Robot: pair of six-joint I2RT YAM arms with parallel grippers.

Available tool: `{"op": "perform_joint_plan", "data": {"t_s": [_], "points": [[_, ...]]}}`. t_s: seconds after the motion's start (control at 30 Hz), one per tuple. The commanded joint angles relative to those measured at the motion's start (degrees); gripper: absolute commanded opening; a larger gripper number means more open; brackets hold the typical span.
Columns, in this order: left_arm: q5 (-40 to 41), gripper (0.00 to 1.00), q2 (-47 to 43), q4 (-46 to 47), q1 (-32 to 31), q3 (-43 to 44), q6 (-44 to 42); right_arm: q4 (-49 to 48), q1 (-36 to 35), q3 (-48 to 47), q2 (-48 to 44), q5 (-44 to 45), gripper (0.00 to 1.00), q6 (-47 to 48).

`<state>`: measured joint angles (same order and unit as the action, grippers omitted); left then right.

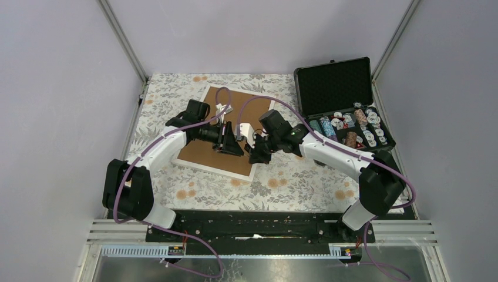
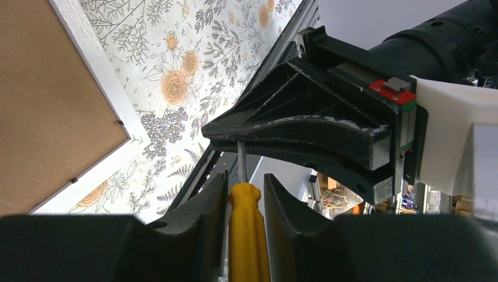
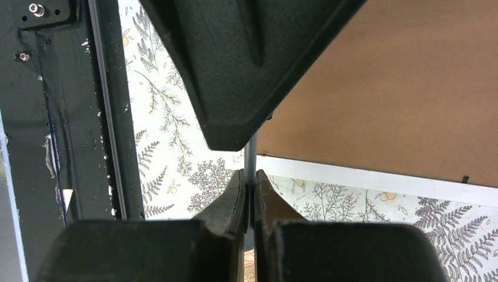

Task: Take the photo out of the frame
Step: Adjust the screwdriver, then adjust the photo frame at the center of the board.

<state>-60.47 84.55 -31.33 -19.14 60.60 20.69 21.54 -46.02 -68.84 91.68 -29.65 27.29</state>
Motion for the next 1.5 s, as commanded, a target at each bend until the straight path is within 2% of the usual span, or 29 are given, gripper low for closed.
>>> {"op": "perform_joint_plan", "data": {"t_s": [0.0, 0.07, 0.13, 0.2, 0.27, 0.3, 0.37, 0.4, 0.5, 0.6, 0.8, 0.9, 1.2, 1.4, 1.47], "points": [[-1.73, 0.27, -0.35, 3.02, -0.43, -0.14, 0.18, -1.23, -0.86, -2.82, -0.78, -1.35, 0.0, 0.74], [-2.04, 0.15, -0.51, 3.78, -0.4, -0.37, 0.76, -1.32, -0.84, -2.64, -0.93, -1.32, 0.0, 0.65], [-1.87, 0.01, -0.8, 3.91, -0.21, -0.4, 0.74, -1.32, -0.78, -2.53, -1.18, -0.44, 0.15, -0.41], [-1.24, 0.0, -1.44, 3.66, 0.75, -0.41, 0.15, -1.36, 0.11, -2.1, -1.89, 0.66, 0.34, -3.19], [-1.27, 0.0, -2.28, 3.63, 2.47, -0.63, -0.92, -2.36, 3.07, -0.87, -2.6, -0.67, 0.64, -7.68], [-1.31, 0.0, -2.48, 3.48, 3.51, -0.69, -1.89, -3.06, 5.15, -0.1, -2.79, -1.65, 0.73, -10.54], [-1.53, 0.0, -2.35, 2.47, 5.53, -0.58, -4.23, -3.87, 9.24, 0.81, -2.28, -2.88, 0.83, -15.44], [-1.83, 0.0, -2.05, 1.73, 6.43, -0.49, -5.62, -4.13, 11.2, 0.89, -1.48, -3.39, 0.84, -17.75], [-0.95, 0.0, -0.68, -1.57, 8.14, -0.04, -10.47, -4.92, 16.29, -1.24, 2.69, -0.98, 0.85, -24.73], [0.1, 0.0, -0.27, -1.88, 9.37, 0.47, -11.45, -5.49, 18.9, -6.06, 7.82, 3.96, 0.85, -31.75], [3.11, 0.0, -0.64, -1.14, 11.97, 3.19, -11.3, -5.87, 19.57, -16.3, 17.46, 19.31, 0.84, -42.28], [3.69, 0.0, -1.16, -1.25, 13.27, 3.76, -11.28, -5.11, 19.69, -20.52, 22.57, 24.68, 0.8, -45.0], [6.37, 0.0, -2.71, -2.17, 14.32, 5.01, -12.87, -5.1, 20.12, -29.46, 33.57, 29.34, 0.7, -47.58], [7.8, 0.0, -1.89, -4.27, 14.32, 6.63, -16.32, -5.8, 20.1, -29.31, 36.51, 24.11, 0.52, -48.97], [8.6, 0.0, -1.24, -6.01, 14.31, 7.47, -19.05, -6.39, 19.86, -27.42, 36.3, 22.52, 0.48, -49.58]]}}
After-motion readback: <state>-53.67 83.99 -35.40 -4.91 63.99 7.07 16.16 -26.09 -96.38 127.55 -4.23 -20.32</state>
